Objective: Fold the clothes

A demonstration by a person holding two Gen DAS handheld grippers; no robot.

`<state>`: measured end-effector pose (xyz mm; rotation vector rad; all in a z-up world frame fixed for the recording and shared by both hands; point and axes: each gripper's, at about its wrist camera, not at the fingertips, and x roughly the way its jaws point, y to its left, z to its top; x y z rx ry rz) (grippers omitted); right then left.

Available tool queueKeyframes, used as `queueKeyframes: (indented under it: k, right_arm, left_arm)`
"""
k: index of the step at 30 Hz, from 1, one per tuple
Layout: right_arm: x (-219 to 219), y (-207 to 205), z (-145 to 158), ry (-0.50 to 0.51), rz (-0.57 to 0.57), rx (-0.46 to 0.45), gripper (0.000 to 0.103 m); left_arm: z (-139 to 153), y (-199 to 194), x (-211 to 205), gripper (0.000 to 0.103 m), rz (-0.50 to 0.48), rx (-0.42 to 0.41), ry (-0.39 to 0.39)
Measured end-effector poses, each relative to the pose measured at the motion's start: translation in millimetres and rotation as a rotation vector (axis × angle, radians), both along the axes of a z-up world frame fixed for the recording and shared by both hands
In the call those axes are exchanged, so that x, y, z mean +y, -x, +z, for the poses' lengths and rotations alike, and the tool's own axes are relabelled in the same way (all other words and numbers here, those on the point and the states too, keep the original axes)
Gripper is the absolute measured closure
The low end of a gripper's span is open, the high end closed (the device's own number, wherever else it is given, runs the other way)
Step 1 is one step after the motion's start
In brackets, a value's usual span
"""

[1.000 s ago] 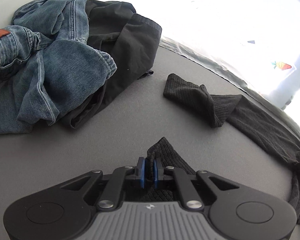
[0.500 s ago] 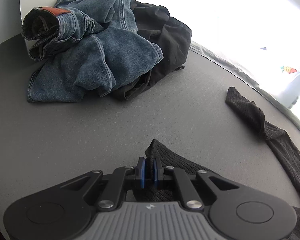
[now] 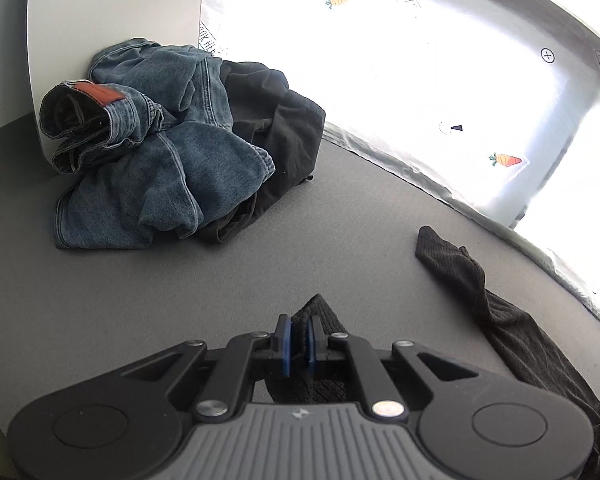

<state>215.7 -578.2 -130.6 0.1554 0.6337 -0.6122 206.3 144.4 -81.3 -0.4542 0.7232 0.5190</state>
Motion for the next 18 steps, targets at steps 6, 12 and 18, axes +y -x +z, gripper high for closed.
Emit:
queueKeyframes:
  k: [6, 12, 18]
  right_arm:
    - [-0.9, -2.2, -50.7, 0.014, 0.056, 0.186, 0.098]
    - [-7.3, 1.5, -87.4, -0.049, 0.074, 0.295, 0.093]
    - [-3.8, -3.4, -70.1, 0.007, 0.017, 0.282, 0.057]
  left_arm:
    - [-65.1, -0.6, -4.3, 0.094, -0.017, 0.211, -0.047]
    - [-103.3, 5.7, -19.3, 0.088, -0.081, 0.318, -0.169]
    - [-90.3, 3.1, -10.3, 0.07, -0.035, 0.281, -0.07]
